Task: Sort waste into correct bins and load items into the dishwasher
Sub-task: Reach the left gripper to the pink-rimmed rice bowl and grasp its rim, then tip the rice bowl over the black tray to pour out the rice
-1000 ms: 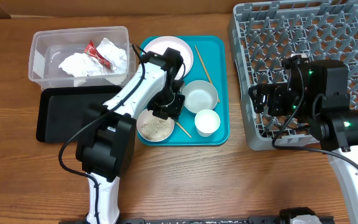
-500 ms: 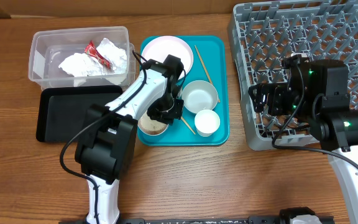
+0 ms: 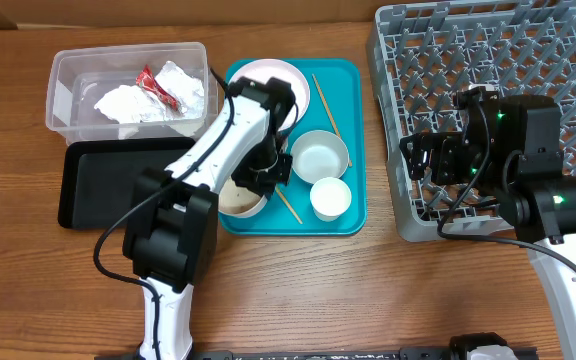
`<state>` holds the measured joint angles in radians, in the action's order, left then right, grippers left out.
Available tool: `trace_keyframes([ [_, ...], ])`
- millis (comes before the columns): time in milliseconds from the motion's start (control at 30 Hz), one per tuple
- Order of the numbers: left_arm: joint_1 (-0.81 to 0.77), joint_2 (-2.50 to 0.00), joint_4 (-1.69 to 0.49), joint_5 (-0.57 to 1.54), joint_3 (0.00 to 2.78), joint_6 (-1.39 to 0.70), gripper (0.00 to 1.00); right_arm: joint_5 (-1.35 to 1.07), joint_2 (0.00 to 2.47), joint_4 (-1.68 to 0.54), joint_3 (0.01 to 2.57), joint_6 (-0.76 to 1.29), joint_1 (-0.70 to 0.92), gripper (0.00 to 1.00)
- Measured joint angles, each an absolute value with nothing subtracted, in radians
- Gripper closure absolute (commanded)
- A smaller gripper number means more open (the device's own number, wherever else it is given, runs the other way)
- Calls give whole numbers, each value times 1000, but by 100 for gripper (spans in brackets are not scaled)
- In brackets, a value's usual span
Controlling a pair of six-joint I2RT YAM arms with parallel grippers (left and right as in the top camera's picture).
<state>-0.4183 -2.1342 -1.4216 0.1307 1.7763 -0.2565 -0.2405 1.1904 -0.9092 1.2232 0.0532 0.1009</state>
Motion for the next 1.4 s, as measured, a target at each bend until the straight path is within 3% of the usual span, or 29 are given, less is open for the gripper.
trace_keyframes([
  [367,-336,-2028,-1563,109,1957,-253,96,-240,1190,-908,1223,53,101,0],
  [700,7,-1838,-1543,301,1963,-21,96,-240,1190,-908,1223,53,101,0],
  [1000,282,-1840,-1317,622,1658,249,96,-240,1190,-908,1223,53,101,0],
  [1400,466,-1840,-990,937,1260,408,96,-240,1190,-908,1223,53,101,0],
])
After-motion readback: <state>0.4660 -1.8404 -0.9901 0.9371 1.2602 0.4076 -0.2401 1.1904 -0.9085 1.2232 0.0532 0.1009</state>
